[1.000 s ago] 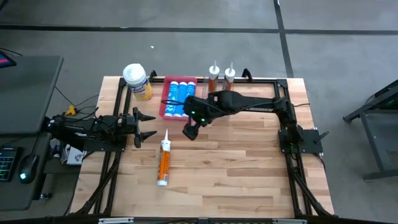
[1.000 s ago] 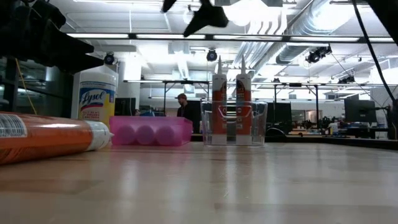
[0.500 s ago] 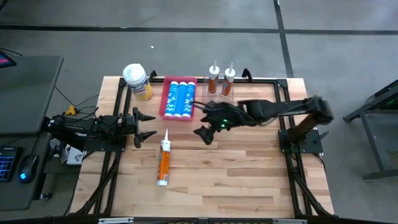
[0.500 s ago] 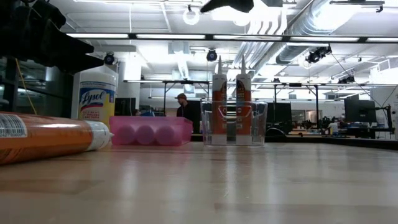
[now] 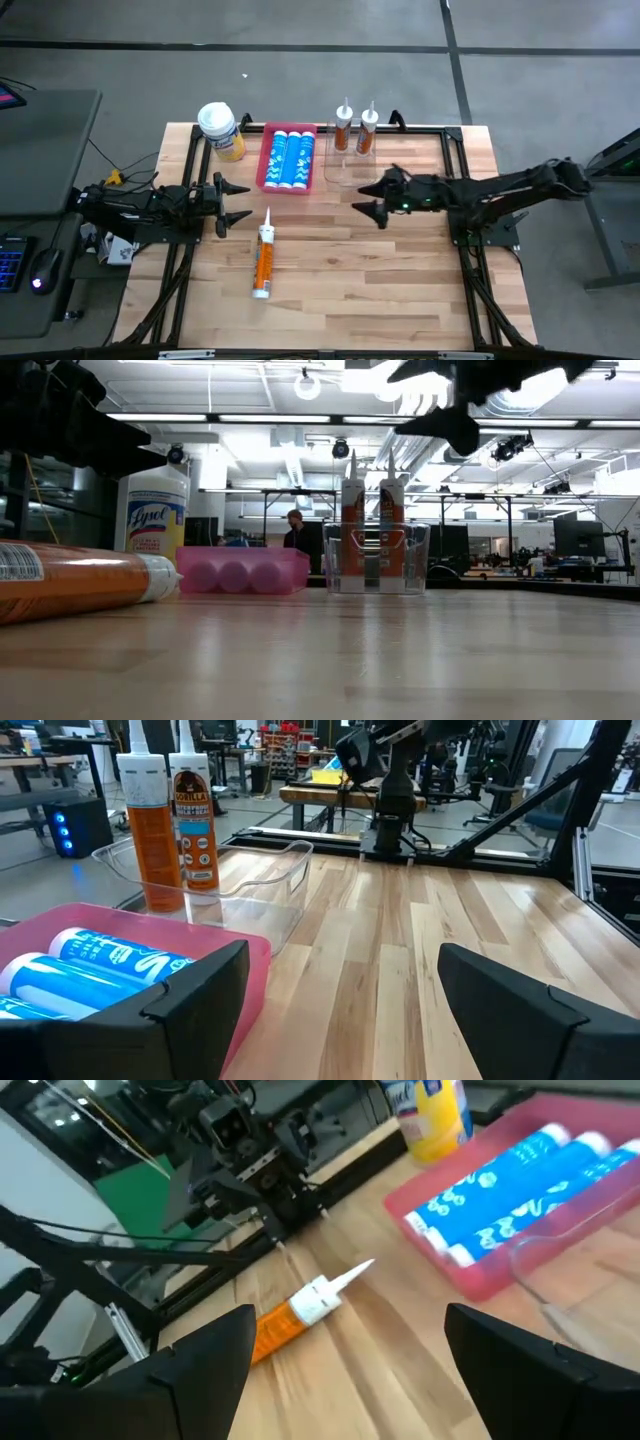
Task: Sort silicone sealant tubes
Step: Put the orange silicone sealant into the transparent bin
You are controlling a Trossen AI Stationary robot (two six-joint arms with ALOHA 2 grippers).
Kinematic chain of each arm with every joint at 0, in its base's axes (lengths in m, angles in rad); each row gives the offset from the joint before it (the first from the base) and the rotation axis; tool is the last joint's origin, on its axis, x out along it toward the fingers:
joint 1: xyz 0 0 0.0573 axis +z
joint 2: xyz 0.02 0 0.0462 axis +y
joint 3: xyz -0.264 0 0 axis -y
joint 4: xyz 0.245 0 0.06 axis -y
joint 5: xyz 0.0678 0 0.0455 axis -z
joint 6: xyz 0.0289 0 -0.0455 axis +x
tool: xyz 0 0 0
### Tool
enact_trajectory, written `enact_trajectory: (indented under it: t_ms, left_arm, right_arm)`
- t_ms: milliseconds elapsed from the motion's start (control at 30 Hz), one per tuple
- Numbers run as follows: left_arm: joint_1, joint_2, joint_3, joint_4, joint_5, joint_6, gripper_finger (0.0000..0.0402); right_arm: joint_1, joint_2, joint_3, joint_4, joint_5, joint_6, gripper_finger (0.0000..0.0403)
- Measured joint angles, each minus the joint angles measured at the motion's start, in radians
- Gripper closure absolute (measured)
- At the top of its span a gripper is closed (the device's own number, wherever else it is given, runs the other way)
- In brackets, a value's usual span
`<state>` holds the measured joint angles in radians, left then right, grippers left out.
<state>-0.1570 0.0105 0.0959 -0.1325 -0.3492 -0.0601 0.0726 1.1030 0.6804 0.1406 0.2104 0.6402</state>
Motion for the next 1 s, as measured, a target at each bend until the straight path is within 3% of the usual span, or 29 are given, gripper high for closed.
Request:
enact_trajectory:
  t_ms: [400, 1000]
  left_arm:
    - [0.0, 0.0, 0.0, 0.0, 0.0, 0.0, 0.0082]
    - [0.0, 0.0, 0.0, 0.0, 0.0, 0.0, 0.0082]
  right_arm:
    - [-0.001, -0.279, -0.305, 0.12, 0.052, -0.382, 0.0082]
    - [-0.049, -0.55, -0.451, 0.134, 0.066, -0.639, 0.0082]
